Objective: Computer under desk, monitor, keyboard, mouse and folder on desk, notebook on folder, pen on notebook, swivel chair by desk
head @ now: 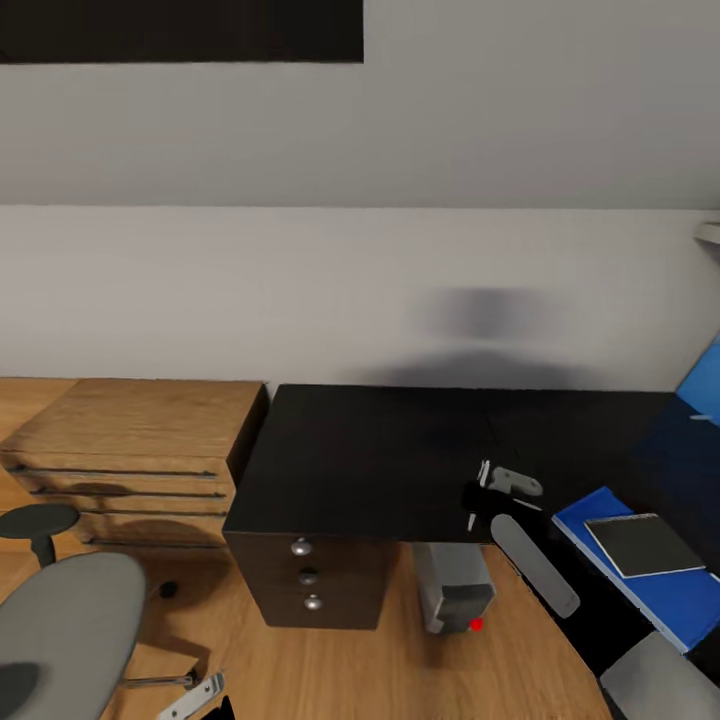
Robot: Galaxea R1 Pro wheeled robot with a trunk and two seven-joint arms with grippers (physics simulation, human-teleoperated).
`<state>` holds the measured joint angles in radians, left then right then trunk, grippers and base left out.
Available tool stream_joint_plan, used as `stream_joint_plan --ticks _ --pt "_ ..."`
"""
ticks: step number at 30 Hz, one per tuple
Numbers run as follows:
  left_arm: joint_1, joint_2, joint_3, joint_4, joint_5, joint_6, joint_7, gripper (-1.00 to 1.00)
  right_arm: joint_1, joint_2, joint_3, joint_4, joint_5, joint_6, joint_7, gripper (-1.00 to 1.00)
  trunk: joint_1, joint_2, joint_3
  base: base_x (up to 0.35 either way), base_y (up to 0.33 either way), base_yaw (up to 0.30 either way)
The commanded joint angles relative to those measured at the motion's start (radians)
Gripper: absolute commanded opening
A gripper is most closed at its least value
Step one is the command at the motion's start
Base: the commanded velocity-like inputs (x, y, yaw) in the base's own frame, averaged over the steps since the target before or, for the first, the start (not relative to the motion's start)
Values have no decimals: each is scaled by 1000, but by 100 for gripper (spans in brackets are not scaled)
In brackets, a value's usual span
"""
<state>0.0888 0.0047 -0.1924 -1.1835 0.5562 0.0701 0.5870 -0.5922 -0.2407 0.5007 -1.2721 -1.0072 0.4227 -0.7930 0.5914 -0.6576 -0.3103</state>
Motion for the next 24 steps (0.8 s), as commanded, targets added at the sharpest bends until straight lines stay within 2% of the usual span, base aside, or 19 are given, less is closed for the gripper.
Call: stream_joint_plan --ticks 1,8,11,18,24 --pt "0 0 -1 -1 2 5 6 100 -1 -9 1 -5 -17 2 -6 -100 0 -1 -1 0 0 -268" --pt "0 0 -1 3 1 3 5 100 -1 -75 -14 -20 -100 3 -6 -100 0 -1 4 0 0 -269" --pt "0 0 -1 4 1 2 5 100 -1 -95 -40 -20 -123 5 -5 -100 0 -1 6 0 0 -271" --pt "0 0 -1 5 2 2 5 100 -1 -109 -100 -15 -132 41 -1 -100 0 -1 10 0 0 -276" --pt "0 1 -1 5 2 2 5 100 -1 -110 -109 -9 -125 51 5 -100 0 -1 12 0 0 -286"
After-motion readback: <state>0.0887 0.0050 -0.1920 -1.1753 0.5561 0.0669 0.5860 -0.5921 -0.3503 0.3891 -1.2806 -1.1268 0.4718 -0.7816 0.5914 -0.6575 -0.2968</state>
